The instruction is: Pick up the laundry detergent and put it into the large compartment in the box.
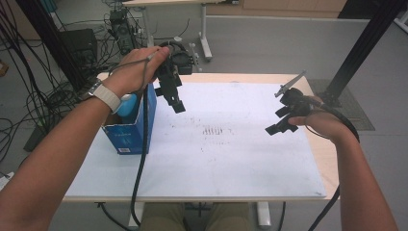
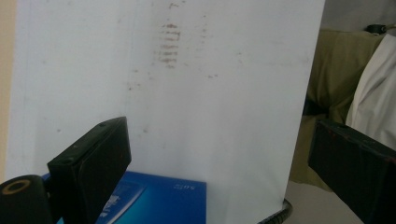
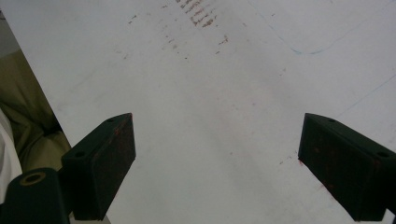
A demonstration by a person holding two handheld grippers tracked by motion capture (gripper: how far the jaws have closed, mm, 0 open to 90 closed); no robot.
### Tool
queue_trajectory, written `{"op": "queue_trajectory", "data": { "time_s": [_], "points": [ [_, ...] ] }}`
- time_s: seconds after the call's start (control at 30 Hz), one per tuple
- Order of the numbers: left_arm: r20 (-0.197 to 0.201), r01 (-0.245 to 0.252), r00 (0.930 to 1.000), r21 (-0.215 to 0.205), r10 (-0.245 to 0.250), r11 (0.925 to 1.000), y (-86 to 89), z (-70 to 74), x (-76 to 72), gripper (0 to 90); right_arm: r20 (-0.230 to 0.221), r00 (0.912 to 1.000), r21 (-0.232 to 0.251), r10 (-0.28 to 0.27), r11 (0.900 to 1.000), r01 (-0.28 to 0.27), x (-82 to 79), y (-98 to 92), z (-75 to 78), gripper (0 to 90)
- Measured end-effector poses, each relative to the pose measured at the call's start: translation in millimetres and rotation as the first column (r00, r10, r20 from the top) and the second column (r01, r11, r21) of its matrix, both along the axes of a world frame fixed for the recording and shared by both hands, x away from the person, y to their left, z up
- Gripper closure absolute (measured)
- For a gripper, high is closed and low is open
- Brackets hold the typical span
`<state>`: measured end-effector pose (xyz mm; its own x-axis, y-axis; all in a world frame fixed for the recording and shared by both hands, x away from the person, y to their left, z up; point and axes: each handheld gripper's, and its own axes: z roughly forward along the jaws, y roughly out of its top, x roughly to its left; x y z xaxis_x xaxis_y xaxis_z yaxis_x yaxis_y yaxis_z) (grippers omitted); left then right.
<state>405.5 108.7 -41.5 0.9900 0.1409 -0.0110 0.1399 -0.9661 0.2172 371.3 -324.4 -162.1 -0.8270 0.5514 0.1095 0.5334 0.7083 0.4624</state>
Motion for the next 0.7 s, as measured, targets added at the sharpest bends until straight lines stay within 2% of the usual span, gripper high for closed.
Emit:
{"op": "queue_trajectory", "data": {
  "time_s": [0.17,0.33,0.7],
  "points": [
    [0.025,0.044,0.9987,0.027,-0.045,0.9987,-12.6,-4.2,-4.8,6.5,0.001,1.0000,0.000,0.001,1.000,-0.001,-0.5,0.1,0.5,11.2],
    [0.014,0.069,0.9975,0.011,-0.069,0.9976,-16.9,-9.6,-4.0,6.4,0.002,1.0000,0.003,0.000,1.000,0.000,-1.2,0.6,0.3,11.2],
    [0.003,0.101,0.9949,0.005,-0.101,0.9949,-27.3,-22.0,-5.0,6.4,0.004,1.0000,0.002,0.001,1.000,-0.001,-1.6,2.1,1.2,11.2]
  ]
}}
